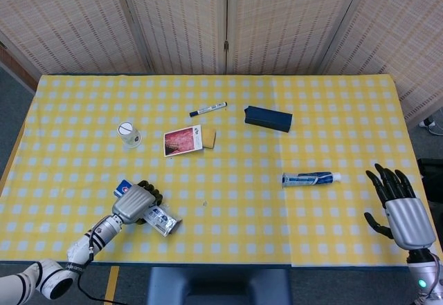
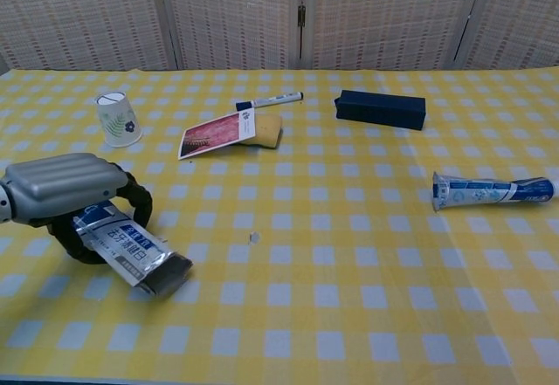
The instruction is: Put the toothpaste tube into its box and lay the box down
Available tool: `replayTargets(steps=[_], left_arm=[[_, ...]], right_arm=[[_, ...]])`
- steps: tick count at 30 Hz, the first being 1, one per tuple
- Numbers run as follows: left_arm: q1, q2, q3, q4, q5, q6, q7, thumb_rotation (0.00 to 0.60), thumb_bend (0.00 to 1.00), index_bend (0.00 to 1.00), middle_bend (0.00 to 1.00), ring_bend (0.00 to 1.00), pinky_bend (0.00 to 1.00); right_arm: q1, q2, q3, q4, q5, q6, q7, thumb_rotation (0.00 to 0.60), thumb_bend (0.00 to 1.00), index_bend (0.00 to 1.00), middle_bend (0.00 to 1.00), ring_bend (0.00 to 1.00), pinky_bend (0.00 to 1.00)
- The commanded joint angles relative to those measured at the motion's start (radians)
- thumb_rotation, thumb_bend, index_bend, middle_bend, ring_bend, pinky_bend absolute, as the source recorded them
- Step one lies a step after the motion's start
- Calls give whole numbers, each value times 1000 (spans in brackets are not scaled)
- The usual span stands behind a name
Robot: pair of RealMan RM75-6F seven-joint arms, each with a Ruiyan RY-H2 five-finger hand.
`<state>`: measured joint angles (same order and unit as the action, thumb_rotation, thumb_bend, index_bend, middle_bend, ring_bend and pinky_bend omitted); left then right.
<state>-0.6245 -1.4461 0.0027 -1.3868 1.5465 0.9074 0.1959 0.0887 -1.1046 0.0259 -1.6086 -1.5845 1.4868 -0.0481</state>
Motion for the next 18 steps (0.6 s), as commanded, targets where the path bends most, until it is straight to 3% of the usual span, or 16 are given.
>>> replayTargets(steps=[1,8,18], left_arm=[[8,0,0,-10,11,35,-31,600,333,541,490,375,331],[49,2,-33,-51,-51,113,-34,600,333,546,515,424,387],[57,36,-33,-105,-145,73,40,600,333,492,511,390,371]], right_arm=[[1,-1,0,1,1,-3,1,600,313,0,0,0,0],[4,-3,-1,-1,-1,-9,-1,600,313,0,0,0,0],[4,-3,-2,0,-5,-5,0,600,313,0,0,0,0]])
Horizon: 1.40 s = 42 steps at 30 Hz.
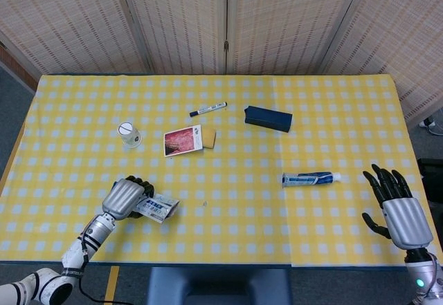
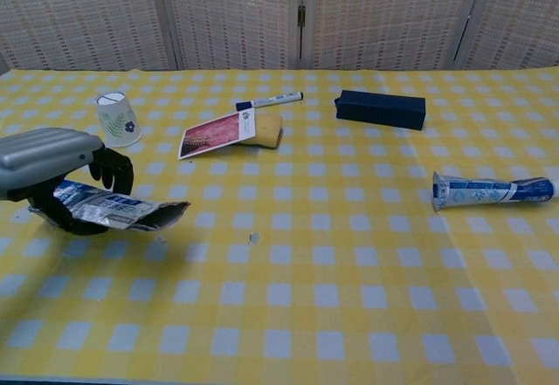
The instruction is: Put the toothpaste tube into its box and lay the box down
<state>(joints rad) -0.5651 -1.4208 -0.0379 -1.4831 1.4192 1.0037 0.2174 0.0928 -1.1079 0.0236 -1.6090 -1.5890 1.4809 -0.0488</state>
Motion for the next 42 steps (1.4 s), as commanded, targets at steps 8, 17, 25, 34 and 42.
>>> replayTargets(steps=[8,17,25,34,42], left_arm=[[-8,17,7,-20,-48,-37,46,600,333,360,388,259,292],[-15,10,8,-3,-73,-57,47,600,332,315,349,221,272],[-33,0,-1,11,-108,-91,47,600,332,311,344,219,269],[-55,-24,-16,54,-150,-127,39,600,327,360,397,347,337],[-75,-32,-20,91,-184,-175,17,600,324,405,455,410,371]], right_arm=[[0,1,2,1,1,2,3,600,313,0,0,0,0],[-1,1,3,3,1,5,6,600,313,0,0,0,0],[1,3,2,4,-1,2,14,600,313,0,0,0,0],[-2,4,3,5,-2,10,17,600,313,0,0,0,0],[0,2,4,8,4,4,16,600,313,0,0,0,0]])
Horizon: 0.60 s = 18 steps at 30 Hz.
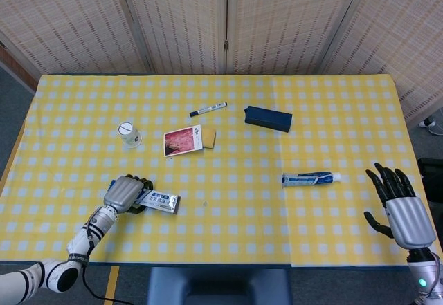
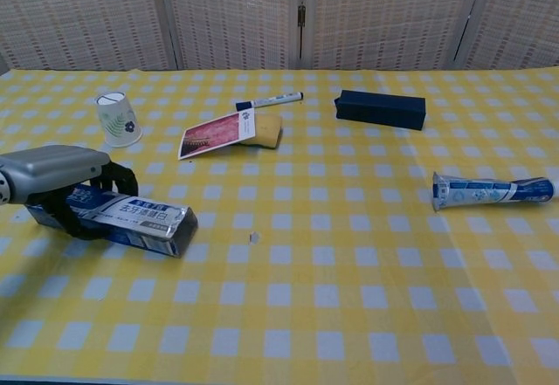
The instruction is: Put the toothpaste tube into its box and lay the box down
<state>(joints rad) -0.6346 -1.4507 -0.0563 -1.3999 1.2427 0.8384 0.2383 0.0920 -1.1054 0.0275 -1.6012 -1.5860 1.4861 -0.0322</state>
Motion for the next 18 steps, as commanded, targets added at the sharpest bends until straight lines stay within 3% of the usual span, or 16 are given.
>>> replayTargets(steps=[1,10,18], left_arm=[[-8,-2,-2,10,-11,-14,-5,600,323,411,464,417,384],[-26,-2,-14,22,-45,-45,-30,600,325,439,514,463,463],[-8,-6,-11,21,-24,7,-50,600,329,488,579,516,513]], right_arm=[[1,-1,0,1,1,-2,0,600,313,0,0,0,0],[2,-1,1,2,3,-4,-2,600,313,0,0,0,0],[4,-1,1,4,7,-10,-2,600,313,0,0,0,0]])
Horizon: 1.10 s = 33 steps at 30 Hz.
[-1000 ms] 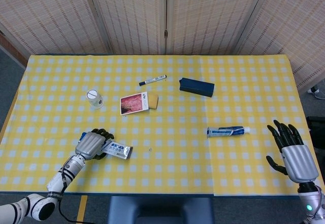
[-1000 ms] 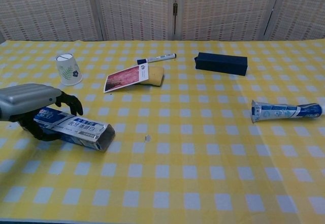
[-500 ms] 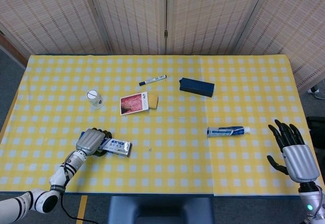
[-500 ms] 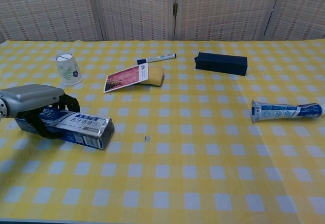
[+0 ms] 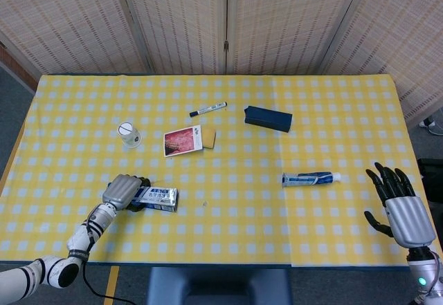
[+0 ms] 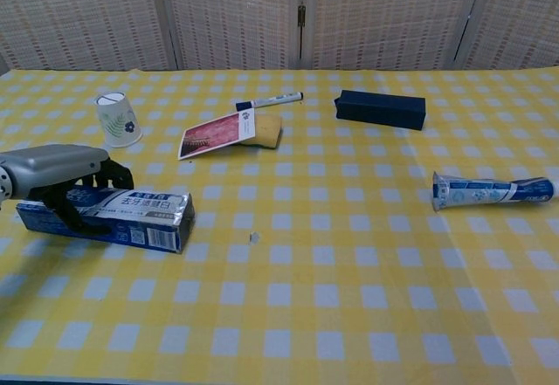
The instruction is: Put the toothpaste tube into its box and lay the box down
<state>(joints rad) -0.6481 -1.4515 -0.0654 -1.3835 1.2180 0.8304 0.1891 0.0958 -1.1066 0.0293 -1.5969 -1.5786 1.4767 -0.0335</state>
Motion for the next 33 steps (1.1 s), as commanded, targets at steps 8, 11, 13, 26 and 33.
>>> replayTargets(steps=[8,11,13,26,33], left_arm=[[22,-6,-12,-10,-38,58,40,600,331,536,637,575,573],[27,1,-14,-27,-45,68,47,600,331,536,638,575,573],[34,10,-11,-45,-40,86,55,600,331,536,638,575,573],[92,74,-4,-151,-27,202,90,600,331,538,638,574,573],[119,88,-5,-164,-13,239,61,600,331,538,638,572,572]], right_arm=[[1,-3,-2,0,-2,-3,-5,600,313,0,0,0,0],[2,-3,-2,0,-2,-3,-6,600,313,0,0,0,0],[3,-6,2,5,-3,2,-3,600,313,0,0,0,0],[125,-99,63,166,-14,-95,15,600,313,167,115,163,4],[249,-142,73,235,38,-309,27,600,313,297,215,241,63]])
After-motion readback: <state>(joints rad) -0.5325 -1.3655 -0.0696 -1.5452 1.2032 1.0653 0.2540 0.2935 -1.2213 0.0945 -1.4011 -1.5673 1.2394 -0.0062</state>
